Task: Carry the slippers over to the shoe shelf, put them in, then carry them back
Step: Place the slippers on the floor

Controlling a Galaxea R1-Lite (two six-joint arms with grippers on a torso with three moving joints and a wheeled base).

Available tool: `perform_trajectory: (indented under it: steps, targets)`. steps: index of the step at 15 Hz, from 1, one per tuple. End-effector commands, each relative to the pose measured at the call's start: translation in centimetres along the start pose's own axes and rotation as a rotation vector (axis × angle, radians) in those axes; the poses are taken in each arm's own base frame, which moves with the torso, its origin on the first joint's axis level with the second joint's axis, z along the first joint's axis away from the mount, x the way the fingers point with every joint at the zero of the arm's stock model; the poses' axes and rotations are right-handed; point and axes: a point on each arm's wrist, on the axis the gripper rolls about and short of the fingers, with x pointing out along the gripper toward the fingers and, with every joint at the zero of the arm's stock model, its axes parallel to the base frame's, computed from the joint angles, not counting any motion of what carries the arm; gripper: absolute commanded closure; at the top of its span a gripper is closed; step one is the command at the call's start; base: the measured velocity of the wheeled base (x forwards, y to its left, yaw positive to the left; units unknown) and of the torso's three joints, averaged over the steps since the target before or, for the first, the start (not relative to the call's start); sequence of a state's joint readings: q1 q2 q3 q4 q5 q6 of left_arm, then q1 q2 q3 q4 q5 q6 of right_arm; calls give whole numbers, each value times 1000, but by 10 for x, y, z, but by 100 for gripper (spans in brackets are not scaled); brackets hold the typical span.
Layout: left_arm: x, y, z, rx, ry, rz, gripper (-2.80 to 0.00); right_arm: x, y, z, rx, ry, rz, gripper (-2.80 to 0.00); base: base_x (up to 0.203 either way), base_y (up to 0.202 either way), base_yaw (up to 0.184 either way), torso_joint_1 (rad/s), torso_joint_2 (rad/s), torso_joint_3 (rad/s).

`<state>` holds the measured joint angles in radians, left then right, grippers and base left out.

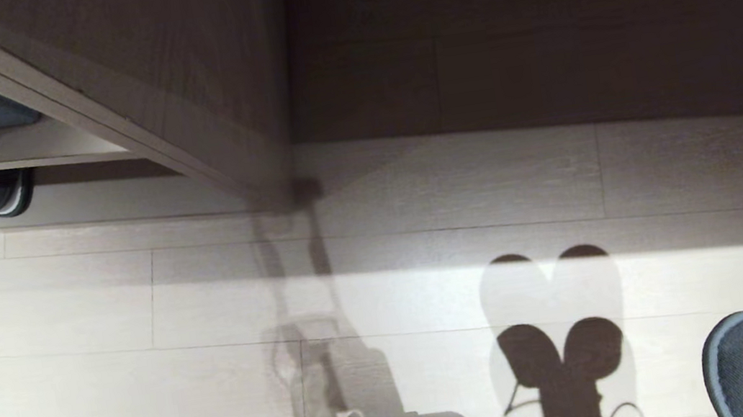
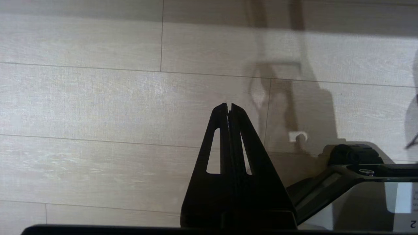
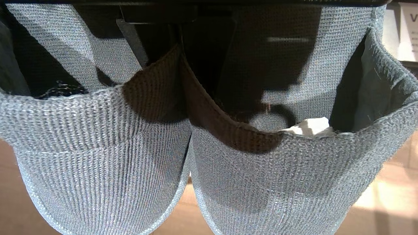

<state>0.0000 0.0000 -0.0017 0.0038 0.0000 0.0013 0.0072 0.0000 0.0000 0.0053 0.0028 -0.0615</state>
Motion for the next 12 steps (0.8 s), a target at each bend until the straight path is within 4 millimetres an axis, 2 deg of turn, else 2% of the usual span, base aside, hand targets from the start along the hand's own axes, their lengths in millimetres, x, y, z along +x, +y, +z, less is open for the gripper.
perform_trajectory:
  steps: [1, 12]
  targets:
    - [0, 0, 0, 0, 1, 0, 0, 0, 0, 0, 0, 1, 1, 0, 0, 0, 0, 2, 3, -198]
    - [0, 0, 0, 2, 4, 0, 0, 0, 0, 0, 0, 1, -1, 0, 0, 0, 0, 4, 1, -195]
